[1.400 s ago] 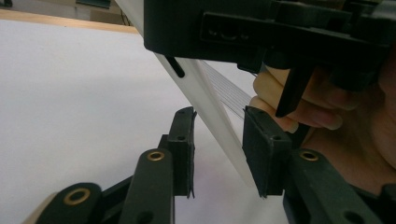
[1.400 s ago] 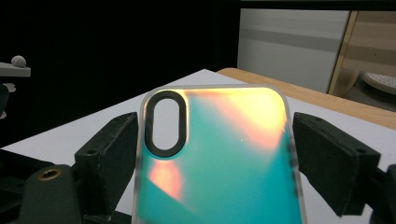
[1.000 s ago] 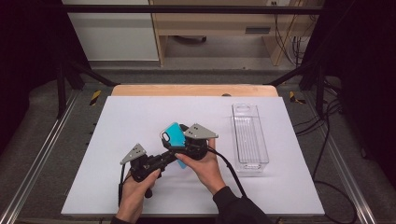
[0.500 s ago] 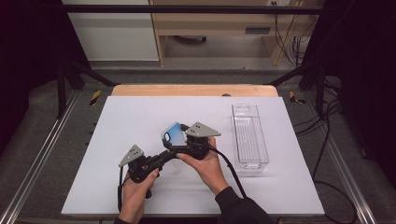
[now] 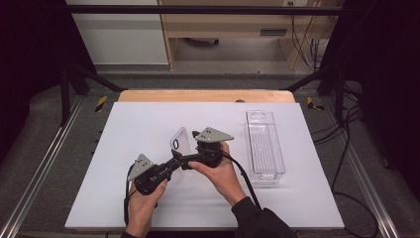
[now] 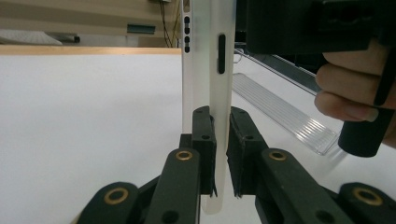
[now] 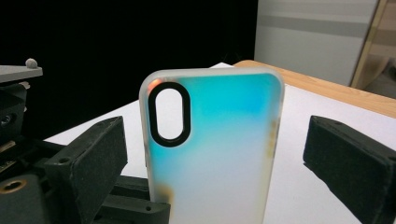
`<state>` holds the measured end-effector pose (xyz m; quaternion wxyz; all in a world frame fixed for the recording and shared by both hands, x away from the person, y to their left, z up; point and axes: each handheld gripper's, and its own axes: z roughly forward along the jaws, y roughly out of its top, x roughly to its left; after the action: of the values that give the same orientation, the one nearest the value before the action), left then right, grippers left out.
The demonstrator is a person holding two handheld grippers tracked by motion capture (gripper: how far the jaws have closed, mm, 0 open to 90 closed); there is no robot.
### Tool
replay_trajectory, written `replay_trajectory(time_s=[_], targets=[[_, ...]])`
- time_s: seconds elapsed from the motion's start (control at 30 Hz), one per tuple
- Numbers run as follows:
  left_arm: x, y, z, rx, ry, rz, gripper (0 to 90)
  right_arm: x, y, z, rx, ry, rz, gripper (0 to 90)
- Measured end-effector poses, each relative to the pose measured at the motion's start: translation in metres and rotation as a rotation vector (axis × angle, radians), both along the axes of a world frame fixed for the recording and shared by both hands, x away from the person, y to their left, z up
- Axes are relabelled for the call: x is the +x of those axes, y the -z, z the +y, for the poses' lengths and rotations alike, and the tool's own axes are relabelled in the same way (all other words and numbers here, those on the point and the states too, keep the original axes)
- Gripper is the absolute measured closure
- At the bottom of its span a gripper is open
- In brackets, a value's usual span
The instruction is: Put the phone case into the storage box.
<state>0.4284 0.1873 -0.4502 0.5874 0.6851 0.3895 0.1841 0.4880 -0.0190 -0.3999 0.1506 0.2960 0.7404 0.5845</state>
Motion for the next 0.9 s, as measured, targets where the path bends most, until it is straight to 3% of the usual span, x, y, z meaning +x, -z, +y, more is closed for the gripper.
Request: replay_trajectory(time_s=[0.17, 0.6, 0.9], targets=[[-0.003, -0.004, -0.003, 0.063, 0.0, -0.05, 81.9, 0.0, -0.002, -0.001, -0.006, -0.022, -0.002, 6.8], [-0.01, -0.008, -0.014, 0.139, 0.028, -0.119, 81.8, 0.0, -0.005, -0.005, 0.004, -0.041, -0.012, 7.9], [-0.013, -0.009, -0.017, 0.15, 0.04, -0.141, 81.9, -0.002, -0.008, -0.007, 0.005, -0.052, -0.023, 12.4]])
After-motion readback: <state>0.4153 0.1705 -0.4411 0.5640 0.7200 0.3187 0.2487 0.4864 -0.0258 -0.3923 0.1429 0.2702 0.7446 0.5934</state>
